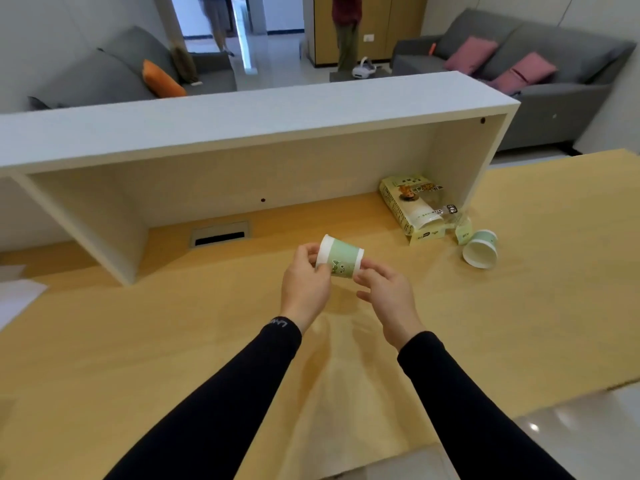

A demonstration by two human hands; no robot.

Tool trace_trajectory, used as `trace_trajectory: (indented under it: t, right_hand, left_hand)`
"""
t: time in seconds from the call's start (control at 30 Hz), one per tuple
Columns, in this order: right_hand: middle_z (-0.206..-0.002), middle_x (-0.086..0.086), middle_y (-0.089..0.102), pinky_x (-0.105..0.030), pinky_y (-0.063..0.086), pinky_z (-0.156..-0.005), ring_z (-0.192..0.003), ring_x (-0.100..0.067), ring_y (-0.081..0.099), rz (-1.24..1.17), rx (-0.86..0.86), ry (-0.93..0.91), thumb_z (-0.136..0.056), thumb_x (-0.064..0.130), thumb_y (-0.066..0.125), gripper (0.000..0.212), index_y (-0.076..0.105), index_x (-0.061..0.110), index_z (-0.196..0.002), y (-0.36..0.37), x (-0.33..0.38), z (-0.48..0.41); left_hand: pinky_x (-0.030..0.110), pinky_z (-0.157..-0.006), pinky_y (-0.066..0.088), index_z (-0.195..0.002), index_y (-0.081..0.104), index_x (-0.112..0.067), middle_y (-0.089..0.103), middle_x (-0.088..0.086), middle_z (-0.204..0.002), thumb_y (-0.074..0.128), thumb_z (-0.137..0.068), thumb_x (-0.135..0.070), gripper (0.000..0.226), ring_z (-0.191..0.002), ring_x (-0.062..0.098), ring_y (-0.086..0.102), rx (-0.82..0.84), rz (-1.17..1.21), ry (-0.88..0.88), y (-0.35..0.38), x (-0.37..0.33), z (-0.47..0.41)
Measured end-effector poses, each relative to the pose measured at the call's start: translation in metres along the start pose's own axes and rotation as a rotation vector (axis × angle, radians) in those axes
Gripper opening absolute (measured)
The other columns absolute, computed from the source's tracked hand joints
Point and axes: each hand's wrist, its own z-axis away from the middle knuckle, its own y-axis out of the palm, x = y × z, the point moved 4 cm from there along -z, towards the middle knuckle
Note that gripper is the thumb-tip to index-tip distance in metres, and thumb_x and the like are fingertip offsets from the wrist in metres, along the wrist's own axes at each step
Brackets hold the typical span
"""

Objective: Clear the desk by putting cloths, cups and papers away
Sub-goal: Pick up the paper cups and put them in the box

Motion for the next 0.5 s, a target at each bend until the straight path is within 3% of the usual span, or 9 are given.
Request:
trace_trajectory:
  t: [0.27, 0.5]
  right_hand:
    - [-0.085, 0.011, 0.061, -0.036, 0.051, -0.088, -0.077, -0.006, 0.056, 0.049, 0.120, -0.079, -0.089, 0.004, 0.052, 0.033, 0.061, 0.008, -0.120, 0.039, 0.012, 0.074]
    - [-0.086, 0.016, 0.063, -0.004, 0.043, -0.058, -0.077, 0.005, 0.057, 0.079, 0.323, -0.177, -0.088, 0.002, 0.051, 0.031, 0.064, 0.014, -0.113, 0.144, 0.020, 0.133]
  left_hand:
    - [0.007, -0.055, 0.044, -0.111, 0.051, -0.024, 0.057, -0.015, -0.095, 0.047, -0.092, -0.010, 0.024, -0.081, -0.004, 0.055, -0.139, -0.004, 0.060, -0.065, 0.001, 0.054]
    - [0.001, -0.055, 0.042, -0.113, 0.055, -0.021, 0.062, -0.010, -0.098, 0.049, -0.090, -0.009, 0.027, -0.083, -0.003, 0.057, -0.322, 0.041, 0.075, -0.183, 0.019, 0.087]
